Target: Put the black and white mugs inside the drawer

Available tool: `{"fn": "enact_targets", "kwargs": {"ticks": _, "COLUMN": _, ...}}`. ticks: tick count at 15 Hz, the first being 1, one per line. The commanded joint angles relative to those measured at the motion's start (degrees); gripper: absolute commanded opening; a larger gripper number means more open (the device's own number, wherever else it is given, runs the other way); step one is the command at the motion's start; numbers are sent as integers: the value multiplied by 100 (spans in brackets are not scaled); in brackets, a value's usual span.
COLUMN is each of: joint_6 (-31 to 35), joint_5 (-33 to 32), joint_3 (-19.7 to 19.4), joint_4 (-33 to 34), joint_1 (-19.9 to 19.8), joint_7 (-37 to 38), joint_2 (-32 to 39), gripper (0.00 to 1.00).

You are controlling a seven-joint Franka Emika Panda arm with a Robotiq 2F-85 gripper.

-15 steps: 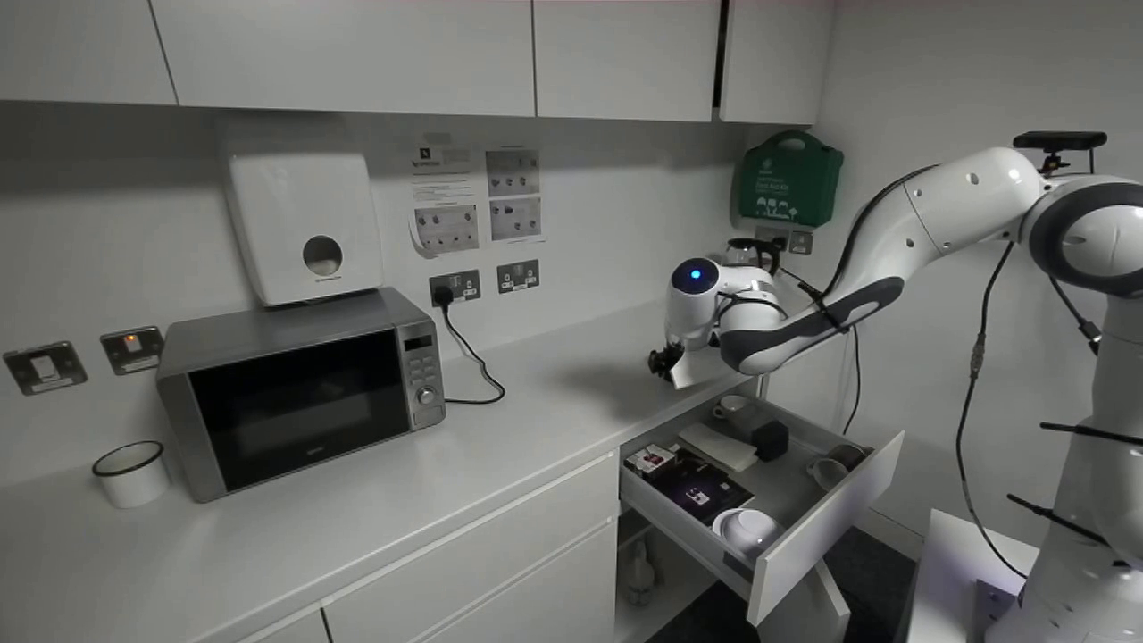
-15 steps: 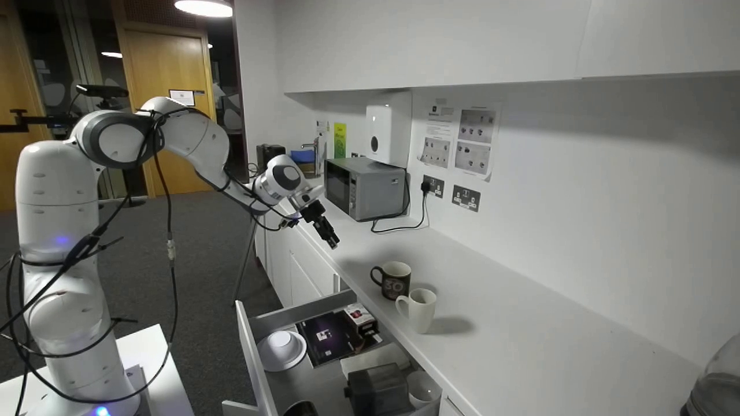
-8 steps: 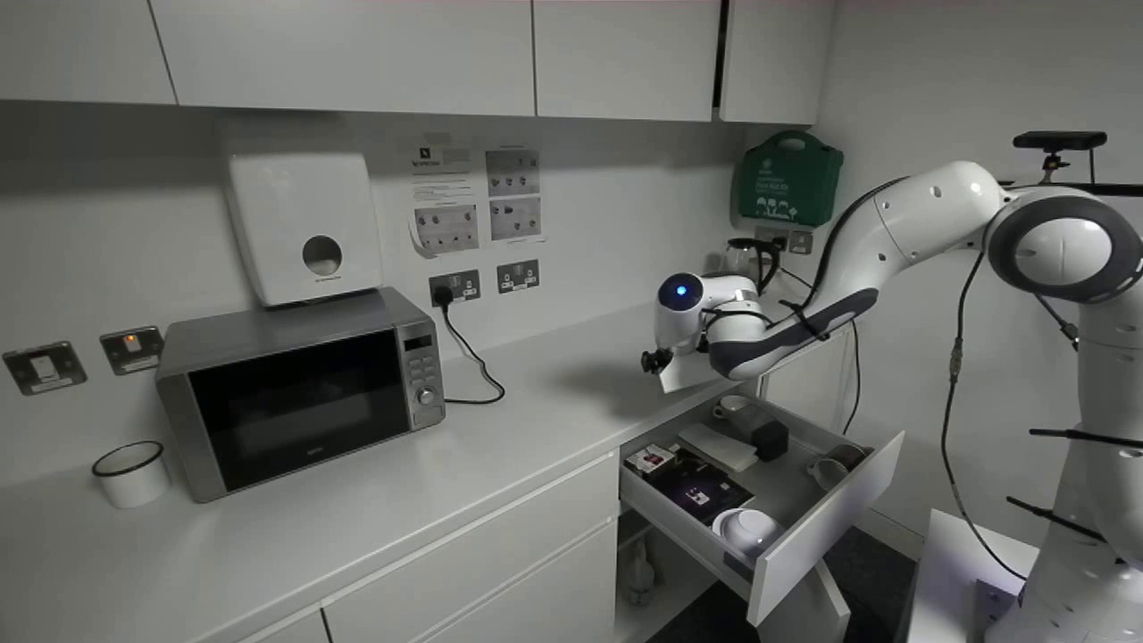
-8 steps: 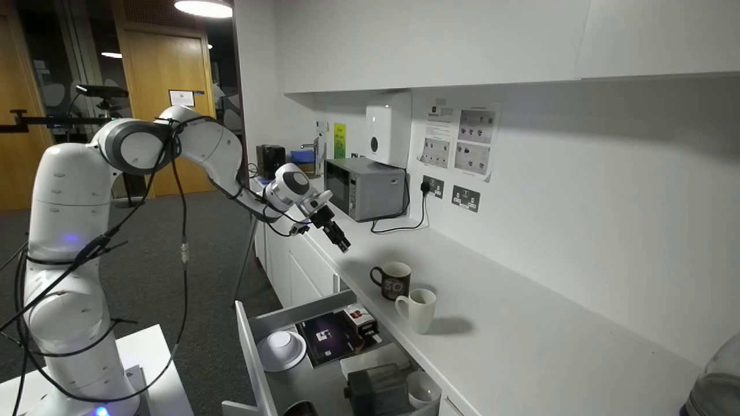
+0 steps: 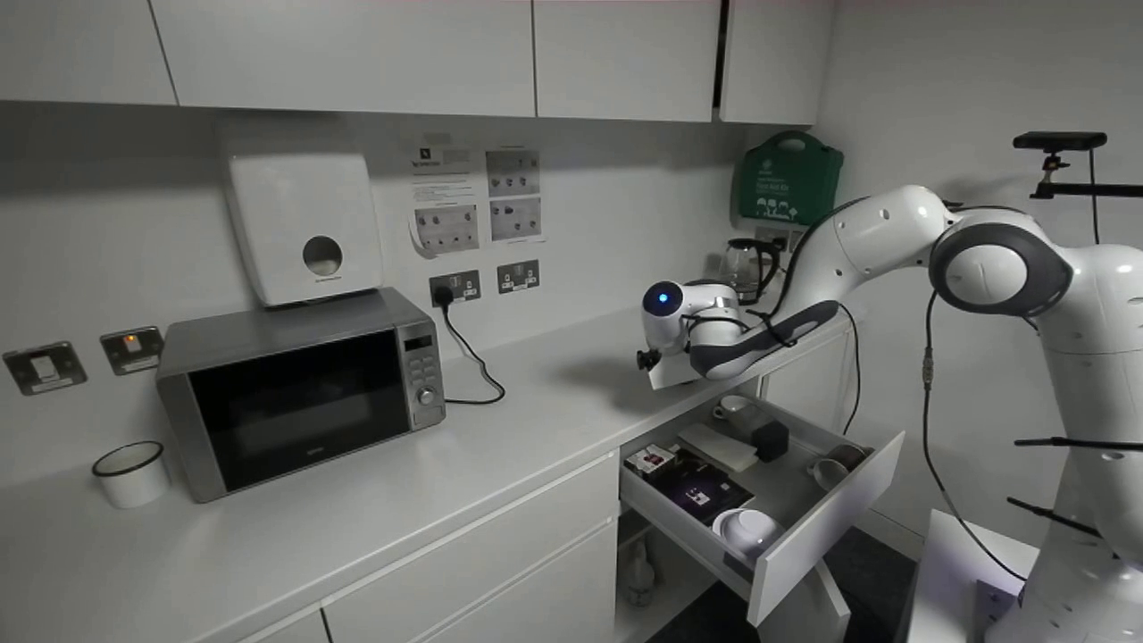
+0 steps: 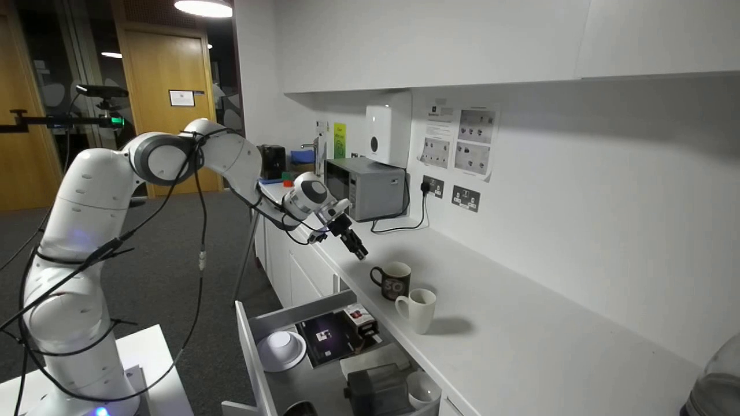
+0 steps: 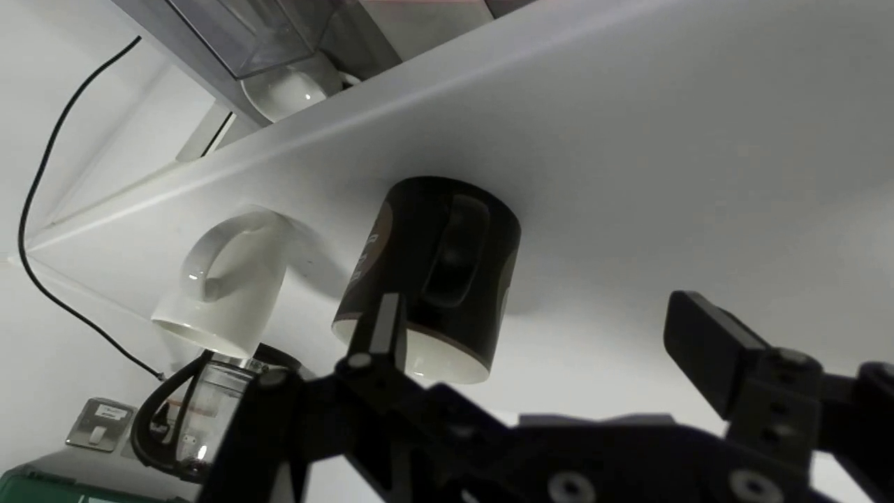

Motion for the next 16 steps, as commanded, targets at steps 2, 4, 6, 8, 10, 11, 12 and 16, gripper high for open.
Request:
{"fn": "enact_targets", "kwargs": {"ticks": 2, "joint_6": 71, "joint_5": 40, "joint_3": -165, "joint_4": 636, "joint_1": -154, "joint_7": -177, "joint_2": 489, "gripper": 100}}
{"fn": "enact_targets", "kwargs": {"ticks": 4, "joint_6": 30, "joint_5": 128, "joint_3": -209, "joint_4": 813, "joint_1": -204, "joint_7": -207, "joint_2": 645, "gripper": 100}}
{"fn": "enact_targets", "kwargs": {"ticks": 6, "joint_6": -50, "joint_5": 348, "joint_3": -192, "joint_4": 953, "joint_1": -256, "joint_7": -234, "joint_2": 758, "gripper": 100}}
{"fn": "enact_targets", "kwargs": {"ticks": 8, "joint_6": -179, "joint_5": 641, "joint_3": -179, "joint_4": 1053, "joint_1": -248, "joint_7": -214, "joint_2": 825, "gripper": 100}}
{"fn": "enact_targets", "kwargs": {"ticks": 10, "joint_6": -215, "joint_5": 859, "joint_3": -216, "joint_4": 1108, "joint_1": -189, "joint_7": -167, "joint_2": 849, "gripper": 100}}
{"fn": "enact_targets", "kwargs": {"ticks": 11, "joint_6": -197, "joint_5": 873, "joint_3": -261, "joint_4": 1129, "joint_1": -139, "joint_7": -131, "joint_2": 857, "gripper": 100}}
{"fn": "enact_targets", "kwargs": {"ticks": 12, "joint_6": -177, "joint_5": 879, "joint_3": -284, "joint_4": 1149, "joint_1": -110, "joint_7": -129, "joint_2": 863, "gripper": 100}}
{"fn": "enact_targets", "kwargs": {"ticks": 16, "joint_6": -297, "joint_5": 794, "joint_3": -415, "joint_4": 1252, "joint_1": -15, "joint_7": -27, "joint_2": 911, "gripper": 100}}
